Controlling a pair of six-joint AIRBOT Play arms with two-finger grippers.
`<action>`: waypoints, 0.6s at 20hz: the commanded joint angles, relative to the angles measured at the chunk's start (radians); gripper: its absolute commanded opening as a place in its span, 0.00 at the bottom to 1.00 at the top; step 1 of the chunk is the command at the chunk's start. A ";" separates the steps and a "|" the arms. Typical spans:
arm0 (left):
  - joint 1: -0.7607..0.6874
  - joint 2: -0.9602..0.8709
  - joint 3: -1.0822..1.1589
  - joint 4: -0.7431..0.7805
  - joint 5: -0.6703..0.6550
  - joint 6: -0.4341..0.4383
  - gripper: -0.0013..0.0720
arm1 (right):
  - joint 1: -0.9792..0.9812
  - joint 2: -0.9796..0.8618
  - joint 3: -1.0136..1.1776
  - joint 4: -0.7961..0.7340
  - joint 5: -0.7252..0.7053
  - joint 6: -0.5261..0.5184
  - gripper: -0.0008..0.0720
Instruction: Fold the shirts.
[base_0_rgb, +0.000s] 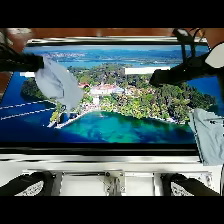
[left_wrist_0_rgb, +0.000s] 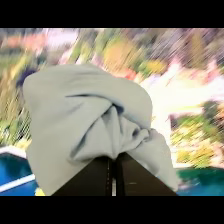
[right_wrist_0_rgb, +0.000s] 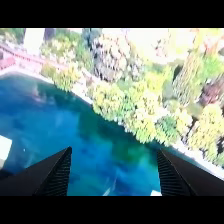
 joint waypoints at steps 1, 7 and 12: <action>-0.172 0.196 0.040 -0.005 0.215 -0.080 0.07 | 0.000 0.085 0.057 -0.056 -0.023 -0.004 0.90; -0.373 0.146 0.008 -0.004 0.238 -0.141 0.07 | 0.000 0.240 0.092 -0.172 0.054 0.026 0.90; -0.470 -0.006 -0.176 -0.095 0.236 -0.231 0.07 | 0.000 0.262 0.080 -0.203 0.367 0.027 0.90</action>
